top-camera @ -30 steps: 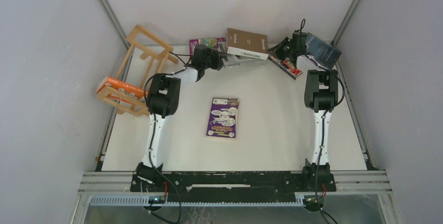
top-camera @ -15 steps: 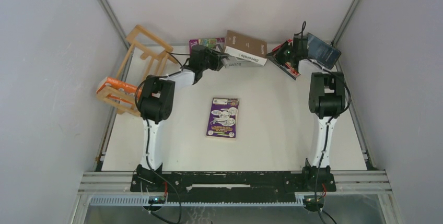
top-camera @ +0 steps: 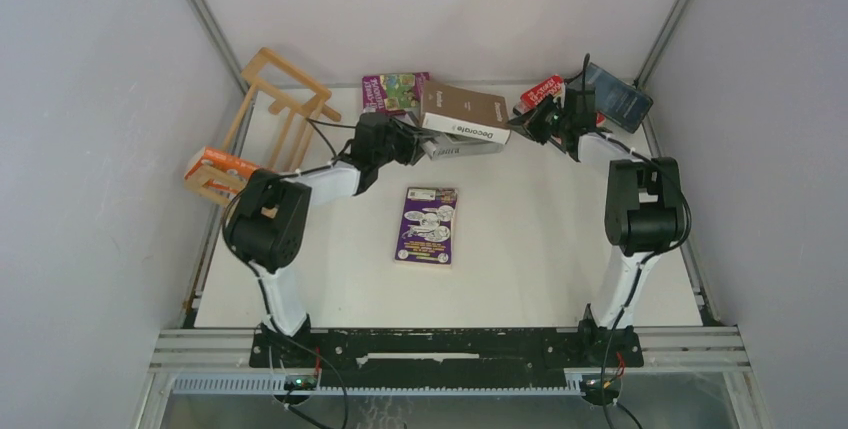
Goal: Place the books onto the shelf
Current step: Pick up the book from the center of the board, then place the book on the shelf.
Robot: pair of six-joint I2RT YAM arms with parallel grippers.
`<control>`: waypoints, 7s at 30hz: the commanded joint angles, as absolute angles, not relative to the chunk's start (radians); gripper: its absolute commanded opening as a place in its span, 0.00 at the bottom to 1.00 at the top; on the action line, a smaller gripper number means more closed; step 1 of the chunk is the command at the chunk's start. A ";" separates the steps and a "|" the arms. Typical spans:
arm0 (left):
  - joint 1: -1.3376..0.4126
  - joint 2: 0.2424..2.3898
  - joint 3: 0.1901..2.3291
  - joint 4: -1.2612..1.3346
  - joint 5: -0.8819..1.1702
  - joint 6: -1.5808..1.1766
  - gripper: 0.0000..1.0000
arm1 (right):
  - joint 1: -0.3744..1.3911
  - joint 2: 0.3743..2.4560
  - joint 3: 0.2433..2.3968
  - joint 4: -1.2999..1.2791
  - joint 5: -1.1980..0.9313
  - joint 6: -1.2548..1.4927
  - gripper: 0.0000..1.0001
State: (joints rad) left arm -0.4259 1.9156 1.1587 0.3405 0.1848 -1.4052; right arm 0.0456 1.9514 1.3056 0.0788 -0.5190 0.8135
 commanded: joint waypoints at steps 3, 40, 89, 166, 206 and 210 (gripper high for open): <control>-0.476 1.659 0.982 0.421 0.156 -1.347 0.42 | 0.090 1.747 1.196 0.113 -0.513 0.783 0.00; -0.565 0.752 0.614 -0.265 0.133 -1.105 0.40 | 0.242 0.963 0.667 -0.210 -0.223 0.833 0.00; -0.570 0.959 1.168 -0.765 -0.067 -0.865 0.37 | 0.162 0.922 0.538 -0.327 0.153 0.824 0.76; 0.034 1.821 2.335 -1.176 -0.220 -1.291 0.30 | 0.883 1.138 0.832 0.061 0.188 0.048 0.87; 0.062 2.035 2.441 -1.209 -0.349 -1.421 0.46 | 0.736 1.216 0.753 0.109 0.063 0.167 0.87; 0.072 2.040 2.438 -1.195 -0.359 -1.422 0.47 | 0.734 1.233 0.754 0.109 0.058 0.169 0.87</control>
